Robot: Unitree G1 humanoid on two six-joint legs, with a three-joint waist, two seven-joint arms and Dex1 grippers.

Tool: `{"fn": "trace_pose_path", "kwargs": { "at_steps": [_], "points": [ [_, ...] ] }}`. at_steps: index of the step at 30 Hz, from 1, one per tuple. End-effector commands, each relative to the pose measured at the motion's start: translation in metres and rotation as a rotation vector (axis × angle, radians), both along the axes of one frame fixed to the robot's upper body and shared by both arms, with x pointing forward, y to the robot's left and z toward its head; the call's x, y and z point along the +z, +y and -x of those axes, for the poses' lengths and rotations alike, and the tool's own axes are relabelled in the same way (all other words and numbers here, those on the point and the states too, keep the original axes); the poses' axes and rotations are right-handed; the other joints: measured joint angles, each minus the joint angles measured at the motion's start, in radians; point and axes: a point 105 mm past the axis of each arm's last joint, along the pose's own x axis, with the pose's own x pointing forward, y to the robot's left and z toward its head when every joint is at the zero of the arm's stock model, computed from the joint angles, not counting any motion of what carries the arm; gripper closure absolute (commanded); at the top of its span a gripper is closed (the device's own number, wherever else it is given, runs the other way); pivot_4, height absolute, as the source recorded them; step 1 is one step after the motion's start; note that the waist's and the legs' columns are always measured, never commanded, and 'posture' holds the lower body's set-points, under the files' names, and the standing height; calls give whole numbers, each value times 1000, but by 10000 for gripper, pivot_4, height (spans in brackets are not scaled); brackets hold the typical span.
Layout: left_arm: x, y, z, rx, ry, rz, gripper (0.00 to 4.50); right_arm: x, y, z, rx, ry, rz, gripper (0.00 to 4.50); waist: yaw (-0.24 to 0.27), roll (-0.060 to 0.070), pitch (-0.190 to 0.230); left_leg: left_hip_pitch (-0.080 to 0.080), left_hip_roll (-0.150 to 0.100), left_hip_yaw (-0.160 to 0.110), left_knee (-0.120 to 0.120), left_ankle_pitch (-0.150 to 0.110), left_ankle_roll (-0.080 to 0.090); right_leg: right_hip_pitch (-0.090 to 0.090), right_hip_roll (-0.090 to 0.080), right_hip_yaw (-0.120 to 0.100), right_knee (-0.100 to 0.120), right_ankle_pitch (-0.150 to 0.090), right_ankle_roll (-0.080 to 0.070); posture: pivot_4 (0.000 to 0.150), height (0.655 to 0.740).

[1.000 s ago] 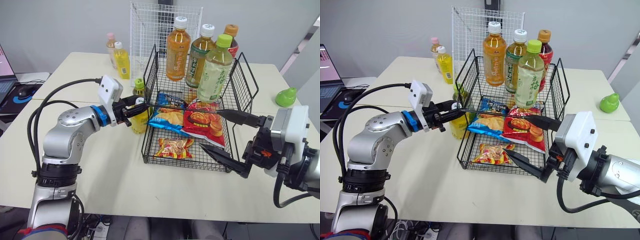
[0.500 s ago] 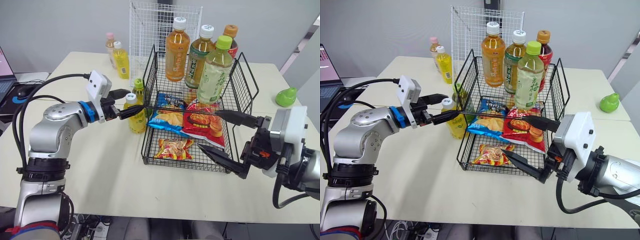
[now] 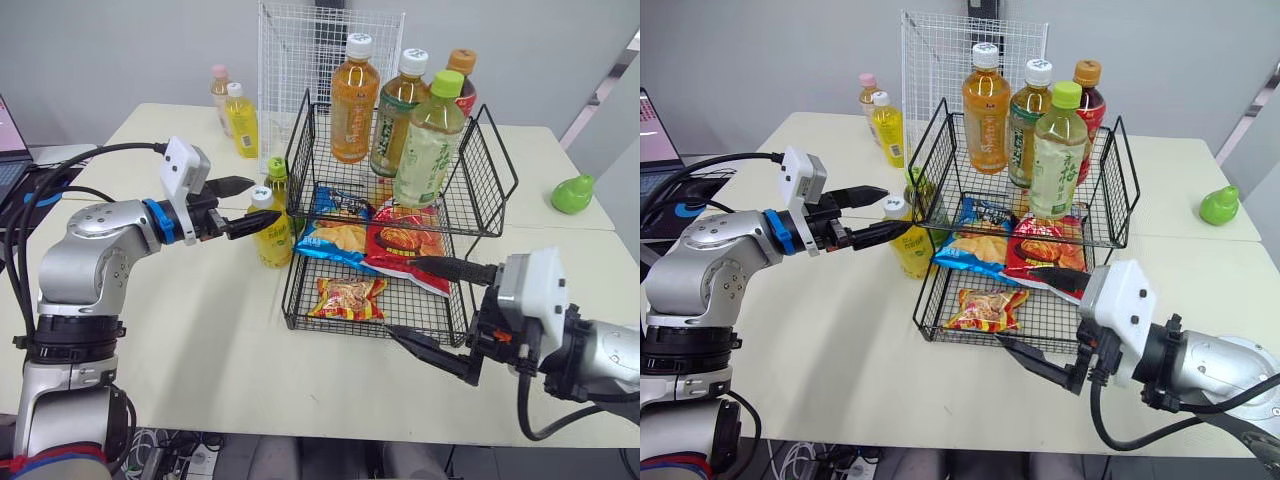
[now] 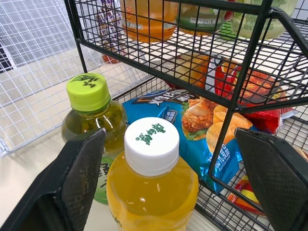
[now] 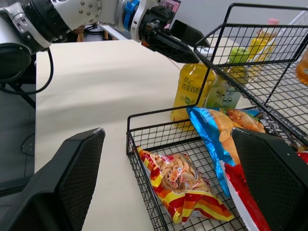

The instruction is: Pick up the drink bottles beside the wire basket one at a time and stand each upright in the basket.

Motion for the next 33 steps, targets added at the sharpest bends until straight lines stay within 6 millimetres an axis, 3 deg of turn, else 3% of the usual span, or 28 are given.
{"fn": "trace_pose_path", "kwargs": {
  "at_steps": [1,13,16,25,29,33],
  "points": [
    [7,2,-4,57,-52,23,509,6,4,4,19,-56,-7,0,1,0,0,0,0,0,0,0,0,0,0,0,0,0,0,1500,7360],
    [-1,-14,-11,121,-77,76,509,8,5,3,23,-68,-17,0,0,0,0,0,0,0,-1,0,0,0,0,0,-1,0,0,1500,7360],
    [0,-16,-10,119,-78,90,5698,8,5,2,23,-69,-18,0,0,0,0,0,0,0,-1,0,0,0,0,0,-1,0,0,1500,7360],
    [-2,-14,-7,117,-71,90,31316,9,5,1,24,-72,-24,0,1,0,0,0,0,0,-1,0,0,0,0,0,-1,0,0,1500,7360],
    [3,-7,-2,114,-77,86,31425,9,4,1,21,-75,-20,0,0,0,0,0,0,0,-1,0,0,0,0,0,-2,0,0,1500,7360],
    [21,10,14,76,-83,47,31425,16,-1,-2,1,-105,-38,0,-4,0,0,0,0,0,-3,0,0,0,0,0,-4,0,0,1500,7360]
  ]
}}
